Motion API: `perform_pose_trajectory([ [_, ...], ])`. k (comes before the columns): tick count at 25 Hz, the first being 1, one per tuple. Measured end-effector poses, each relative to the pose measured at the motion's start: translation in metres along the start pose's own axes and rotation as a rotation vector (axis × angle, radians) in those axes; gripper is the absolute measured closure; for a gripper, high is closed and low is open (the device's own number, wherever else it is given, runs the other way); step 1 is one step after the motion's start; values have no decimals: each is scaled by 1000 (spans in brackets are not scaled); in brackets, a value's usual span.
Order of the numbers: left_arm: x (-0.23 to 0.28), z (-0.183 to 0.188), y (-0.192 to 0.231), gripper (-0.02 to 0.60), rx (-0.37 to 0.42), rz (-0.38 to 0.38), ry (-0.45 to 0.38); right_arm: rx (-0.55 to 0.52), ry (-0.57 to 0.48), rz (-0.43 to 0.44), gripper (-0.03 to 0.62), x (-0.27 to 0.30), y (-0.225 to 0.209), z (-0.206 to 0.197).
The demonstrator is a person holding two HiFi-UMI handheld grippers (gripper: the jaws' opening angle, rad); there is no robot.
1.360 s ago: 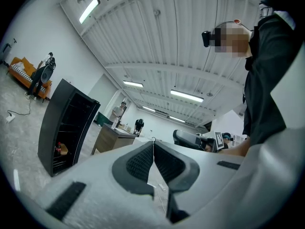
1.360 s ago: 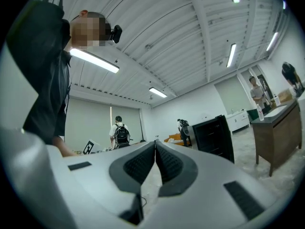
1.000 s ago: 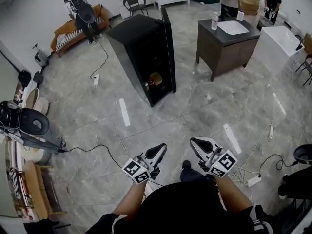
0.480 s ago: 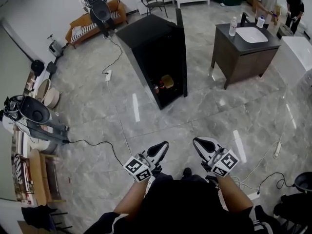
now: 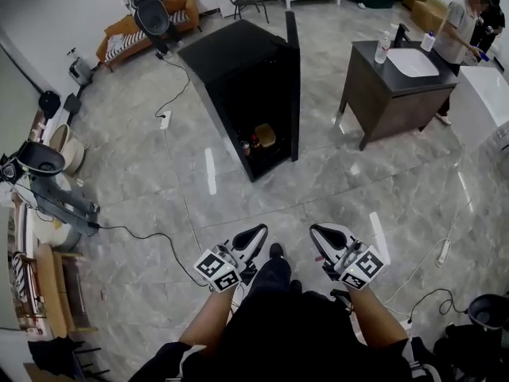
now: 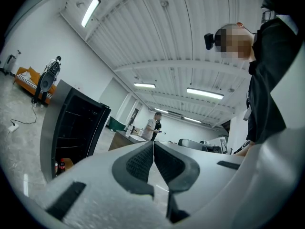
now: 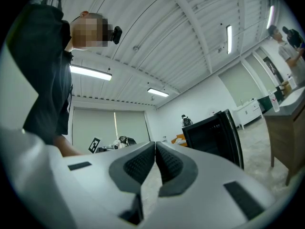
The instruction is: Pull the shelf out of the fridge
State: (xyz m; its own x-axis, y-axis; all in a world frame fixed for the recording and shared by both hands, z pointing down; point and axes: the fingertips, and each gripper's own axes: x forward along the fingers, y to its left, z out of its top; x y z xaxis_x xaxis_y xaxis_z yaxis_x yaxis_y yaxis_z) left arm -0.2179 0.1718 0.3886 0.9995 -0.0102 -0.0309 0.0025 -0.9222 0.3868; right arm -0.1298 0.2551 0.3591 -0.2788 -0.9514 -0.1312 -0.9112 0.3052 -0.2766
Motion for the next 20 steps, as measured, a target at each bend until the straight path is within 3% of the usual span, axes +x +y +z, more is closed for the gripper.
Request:
perform_pose_trajectory([
  [10, 43, 41, 94, 558, -37, -14, -38, -23, 22, -41, 568, 82, -78, 23],
  [20, 83, 49, 144, 558, -75, -68, -33, -35, 19, -63, 568, 135, -119, 44],
])
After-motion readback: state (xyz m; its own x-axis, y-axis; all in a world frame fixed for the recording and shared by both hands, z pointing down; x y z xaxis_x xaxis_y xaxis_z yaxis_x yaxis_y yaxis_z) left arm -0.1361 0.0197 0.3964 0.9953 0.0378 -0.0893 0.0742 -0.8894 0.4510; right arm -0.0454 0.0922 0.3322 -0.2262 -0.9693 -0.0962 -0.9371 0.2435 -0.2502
